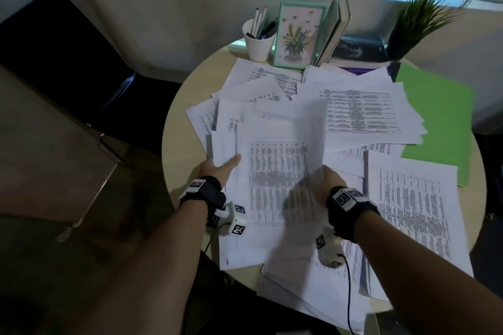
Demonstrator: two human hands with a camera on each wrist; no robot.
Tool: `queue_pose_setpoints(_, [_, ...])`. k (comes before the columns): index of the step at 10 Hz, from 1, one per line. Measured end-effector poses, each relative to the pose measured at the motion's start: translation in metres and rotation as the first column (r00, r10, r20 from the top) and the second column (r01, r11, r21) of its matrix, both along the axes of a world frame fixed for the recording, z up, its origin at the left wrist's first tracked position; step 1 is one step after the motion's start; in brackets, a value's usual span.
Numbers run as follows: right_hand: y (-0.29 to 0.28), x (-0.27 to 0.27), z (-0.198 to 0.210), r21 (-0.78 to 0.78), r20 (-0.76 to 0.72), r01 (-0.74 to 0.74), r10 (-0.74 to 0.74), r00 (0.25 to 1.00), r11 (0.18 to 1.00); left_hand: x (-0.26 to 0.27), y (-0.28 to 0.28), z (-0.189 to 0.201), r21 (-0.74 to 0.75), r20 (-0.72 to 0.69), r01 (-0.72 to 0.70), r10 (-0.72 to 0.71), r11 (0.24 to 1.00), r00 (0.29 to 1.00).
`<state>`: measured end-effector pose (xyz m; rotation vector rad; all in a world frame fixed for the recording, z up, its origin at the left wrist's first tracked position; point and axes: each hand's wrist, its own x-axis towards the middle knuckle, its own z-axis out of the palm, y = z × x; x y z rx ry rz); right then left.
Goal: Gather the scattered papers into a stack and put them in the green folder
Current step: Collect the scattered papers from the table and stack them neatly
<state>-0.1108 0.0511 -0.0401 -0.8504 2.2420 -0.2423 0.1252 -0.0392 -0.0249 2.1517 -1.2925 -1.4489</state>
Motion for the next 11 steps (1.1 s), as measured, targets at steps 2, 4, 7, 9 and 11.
queue_pose_setpoints(2, [-0.007, 0.025, -0.007, -0.028, 0.208, -0.194, 0.196, 0.958, 0.981, 0.001, -0.014, 0.007, -0.077, 0.016, 0.125, -0.124, 0.989, 0.992])
queue_pose_setpoints(4, [-0.018, 0.019, 0.003, -0.078, 0.337, -0.034, 0.058, 0.940, 0.996, 0.020, -0.040, 0.041, -0.263, -0.051, 0.206, -0.227, 0.942, 0.973])
queue_pose_setpoints(7, [-0.035, 0.018, 0.044, -0.210, 0.651, 0.326, -0.116, 0.750, 0.922, 0.012, -0.071, 0.096, -0.419, -0.294, 0.214, -0.355, 0.882, 0.887])
queue_pose_setpoints(9, [-0.052, 0.017, 0.118, -0.405, 0.835, 0.514, 0.077, 0.545, 0.756, 0.003, -0.077, 0.126, -0.506, -0.301, 0.179, -0.367, 0.844, 0.880])
queue_pose_setpoints(11, [-0.065, 0.003, 0.155, -0.731, 0.297, 0.239, -0.017, 0.955, 0.639, -0.026, -0.059, 0.137, -0.554, -0.291, 0.015, -0.211, 0.832, 0.933])
